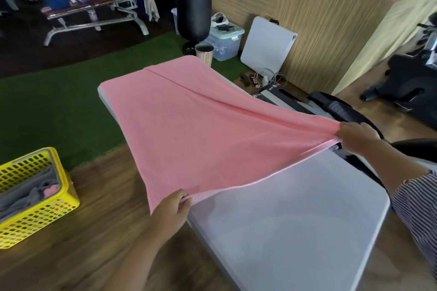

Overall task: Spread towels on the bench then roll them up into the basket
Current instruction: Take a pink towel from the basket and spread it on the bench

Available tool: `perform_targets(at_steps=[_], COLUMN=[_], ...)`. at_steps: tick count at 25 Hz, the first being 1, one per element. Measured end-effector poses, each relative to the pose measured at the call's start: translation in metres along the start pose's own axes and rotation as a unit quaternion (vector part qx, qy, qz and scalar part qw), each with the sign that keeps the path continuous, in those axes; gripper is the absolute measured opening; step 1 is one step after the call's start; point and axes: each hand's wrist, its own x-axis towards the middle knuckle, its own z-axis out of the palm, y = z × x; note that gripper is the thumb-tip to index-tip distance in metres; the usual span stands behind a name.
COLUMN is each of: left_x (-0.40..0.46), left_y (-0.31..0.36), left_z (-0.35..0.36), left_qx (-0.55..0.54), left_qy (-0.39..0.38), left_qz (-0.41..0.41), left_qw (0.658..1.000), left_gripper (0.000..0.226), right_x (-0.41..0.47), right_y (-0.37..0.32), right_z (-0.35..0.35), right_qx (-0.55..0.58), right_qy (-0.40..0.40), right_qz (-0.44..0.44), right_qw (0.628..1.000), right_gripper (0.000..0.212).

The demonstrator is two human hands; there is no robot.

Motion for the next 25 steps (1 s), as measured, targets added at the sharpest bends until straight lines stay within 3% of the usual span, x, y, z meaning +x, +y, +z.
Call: perform_targets(at_steps=[6, 10, 15, 20, 24, 25], left_x=[-0.036, -0.06, -0.116, -0.178, -0.196, -0.198], left_y=[0.043, 0.074, 0.124, 0.169, 0.17, 0.171], left_z=[0.049, 0.097, 0.18, 0.239, 0.257, 0.258], left_qx=[-0.014, -0.02, 0.024, 0.116, 0.13, 0.117], left_qy=[0.03, 0.066, 0.147, 0.134, 0.166, 0.144], left_qz=[-0.017, -0.039, -0.123, -0.205, -0.203, -0.215], left_qw=[0.999, 0.997, 0.981, 0.963, 0.956, 0.959], left_gripper=[0.02, 0.023, 0.016, 0.031, 0.015, 0.016], right_x=[-0.014, -0.024, -0.028, -0.054, -0.071, -0.073], right_y=[0.056, 0.094, 0.14, 0.145, 0.126, 0.122], right_z=[0.034, 0.067, 0.122, 0.177, 0.19, 0.189], right_qx=[0.055, -0.003, -0.032, -0.047, -0.055, -0.052], right_qy=[-0.004, -0.015, -0.008, -0.083, -0.063, -0.054], right_qz=[-0.001, -0.103, -0.213, -0.3, -0.35, -0.356], right_qw=[0.998, 0.995, 0.976, 0.949, 0.933, 0.931], right_gripper=[0.032, 0.025, 0.041, 0.058, 0.048, 0.047])
